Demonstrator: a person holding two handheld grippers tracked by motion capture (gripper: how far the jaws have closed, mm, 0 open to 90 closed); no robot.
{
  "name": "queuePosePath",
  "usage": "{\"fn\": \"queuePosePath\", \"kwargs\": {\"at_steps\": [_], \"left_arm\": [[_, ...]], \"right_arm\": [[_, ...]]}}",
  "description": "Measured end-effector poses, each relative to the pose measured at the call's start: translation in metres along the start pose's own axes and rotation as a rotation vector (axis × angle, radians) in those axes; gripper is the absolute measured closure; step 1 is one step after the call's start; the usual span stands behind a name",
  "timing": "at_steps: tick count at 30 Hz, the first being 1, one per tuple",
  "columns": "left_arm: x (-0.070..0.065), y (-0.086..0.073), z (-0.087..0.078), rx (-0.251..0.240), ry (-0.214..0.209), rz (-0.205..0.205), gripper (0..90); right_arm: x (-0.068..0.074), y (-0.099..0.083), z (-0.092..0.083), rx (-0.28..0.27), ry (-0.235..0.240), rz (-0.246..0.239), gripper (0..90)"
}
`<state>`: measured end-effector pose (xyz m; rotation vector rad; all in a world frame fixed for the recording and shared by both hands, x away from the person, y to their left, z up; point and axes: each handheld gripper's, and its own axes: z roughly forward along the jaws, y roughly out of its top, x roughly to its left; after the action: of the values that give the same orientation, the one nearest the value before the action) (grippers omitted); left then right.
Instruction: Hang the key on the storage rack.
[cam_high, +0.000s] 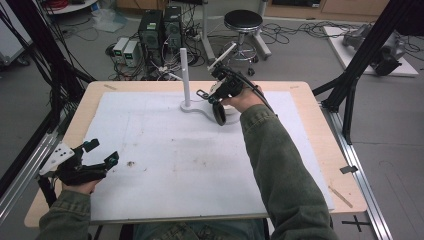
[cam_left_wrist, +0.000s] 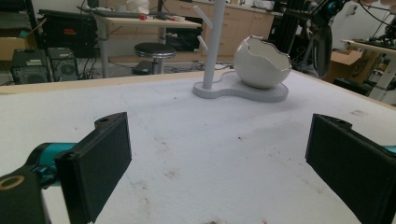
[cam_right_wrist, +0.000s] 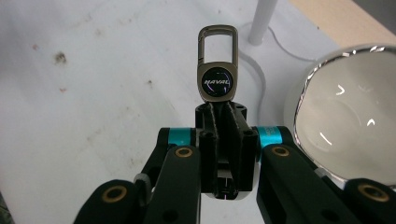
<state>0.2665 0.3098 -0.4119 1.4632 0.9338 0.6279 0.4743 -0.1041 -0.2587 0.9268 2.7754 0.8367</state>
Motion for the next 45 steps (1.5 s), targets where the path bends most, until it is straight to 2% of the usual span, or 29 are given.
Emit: {"fn": "queuePosePath", "kwargs": {"at_steps": [4,7,31,36,45], "left_arm": [[0.0,0.0,0.0,0.0,-0.001,0.0,7.3],[0.0,0.0,0.0,-0.001,-0.001,0.002,7.3],[0.001,0.0,-0.001,-0.001,-0.002,0.0,7.3],[0.001,0.0,-0.001,0.001,-0.003,0.003,7.3],[0.001,-0.001,-0.003,0.001,0.0,0.001,7.4]], "right_arm": [[0.001,0.007,-0.005,-0.008,0.006,0.007,84.0],[0.001,0.017,-0.009,-0.02,0.007,-0.005,84.0],[0.001,0.065,-0.019,-0.05,0.014,-0.012,83.9],[0.001,0.071,-0.016,-0.047,0.01,-0.015,83.9],[-0.007,0.077,-0.005,-0.051,-0.008,0.015,83.8]]}}
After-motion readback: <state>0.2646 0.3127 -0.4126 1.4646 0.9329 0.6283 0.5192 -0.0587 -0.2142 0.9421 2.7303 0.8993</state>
